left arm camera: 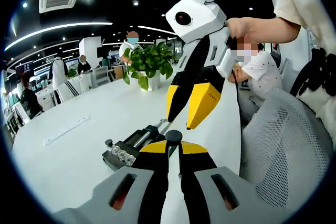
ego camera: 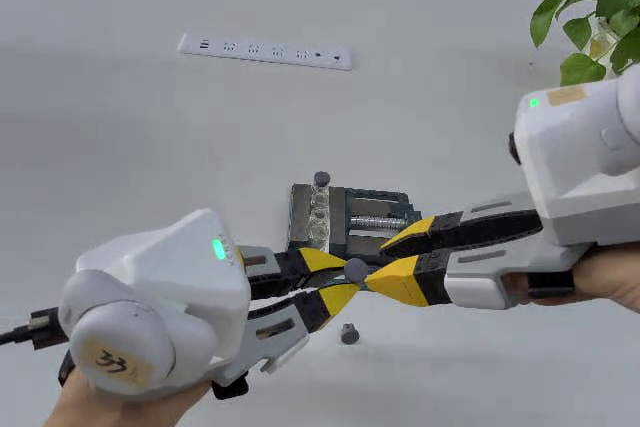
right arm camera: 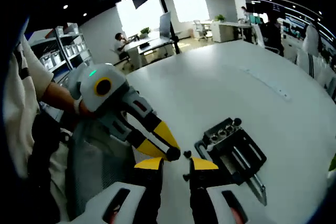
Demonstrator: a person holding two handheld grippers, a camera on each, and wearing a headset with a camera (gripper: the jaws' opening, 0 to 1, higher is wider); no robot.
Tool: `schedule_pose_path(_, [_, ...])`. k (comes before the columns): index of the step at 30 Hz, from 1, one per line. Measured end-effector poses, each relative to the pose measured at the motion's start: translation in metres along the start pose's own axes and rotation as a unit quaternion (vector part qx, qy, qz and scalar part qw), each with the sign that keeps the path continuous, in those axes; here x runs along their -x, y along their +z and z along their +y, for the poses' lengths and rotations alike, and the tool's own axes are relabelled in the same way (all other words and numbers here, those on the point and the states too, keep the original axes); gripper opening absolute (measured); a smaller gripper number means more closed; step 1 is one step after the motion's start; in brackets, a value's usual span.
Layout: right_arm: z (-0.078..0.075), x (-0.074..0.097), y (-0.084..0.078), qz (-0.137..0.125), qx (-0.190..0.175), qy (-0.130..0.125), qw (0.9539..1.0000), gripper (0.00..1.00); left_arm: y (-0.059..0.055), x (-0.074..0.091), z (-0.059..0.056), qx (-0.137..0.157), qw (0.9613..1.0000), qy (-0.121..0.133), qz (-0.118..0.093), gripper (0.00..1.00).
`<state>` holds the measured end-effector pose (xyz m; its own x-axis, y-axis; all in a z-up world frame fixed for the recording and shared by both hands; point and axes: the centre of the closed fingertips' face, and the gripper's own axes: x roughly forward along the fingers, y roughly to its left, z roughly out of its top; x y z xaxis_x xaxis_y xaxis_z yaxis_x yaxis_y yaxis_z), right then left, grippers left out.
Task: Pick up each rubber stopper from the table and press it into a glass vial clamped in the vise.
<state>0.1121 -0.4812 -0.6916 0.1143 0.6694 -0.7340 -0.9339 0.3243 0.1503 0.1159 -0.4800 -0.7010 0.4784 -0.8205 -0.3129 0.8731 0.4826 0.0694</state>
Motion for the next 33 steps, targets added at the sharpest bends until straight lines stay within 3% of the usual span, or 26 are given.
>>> schedule_pose_path(5, [0.005, -0.002, -0.005, 0.045, 0.074, 0.015, 0.9962, 0.13, -0.004, -0.003, -0.005, -0.005, 0.9998, -0.016, 0.013, 0.03])
schedule_pose_path(9, [0.008, -0.005, -0.007, 0.066, 0.098, 0.024, 0.9927, 0.12, -0.007, -0.005, -0.01, -0.004, 0.9994, -0.026, 0.024, 0.03])
schedule_pose_path(13, [0.008, -0.006, -0.015, 0.104, 0.137, 0.028, 0.9847, 0.12, -0.008, -0.005, -0.01, -0.003, 0.9992, -0.03, 0.026, 0.03])
schedule_pose_path(19, [0.01, -0.009, -0.018, 0.132, 0.169, 0.04, 0.976, 0.11, -0.011, -0.009, -0.018, -0.008, 0.9983, -0.041, 0.04, 0.03])
schedule_pose_path(29, [0.012, -0.014, -0.026, 0.159, 0.185, 0.06, 0.968, 0.1, -0.017, -0.011, -0.024, 0.0, 0.9963, -0.056, 0.066, 0.03])
schedule_pose_path(31, [0.012, -0.015, -0.028, 0.17, 0.197, 0.06, 0.9636, 0.1, -0.018, -0.012, -0.024, -0.001, 0.996, -0.059, 0.068, 0.03])
schedule_pose_path(33, [0.013, -0.015, -0.029, 0.174, 0.201, 0.06, 0.9621, 0.1, -0.017, -0.012, -0.025, -0.003, 0.9957, -0.06, 0.071, 0.03])
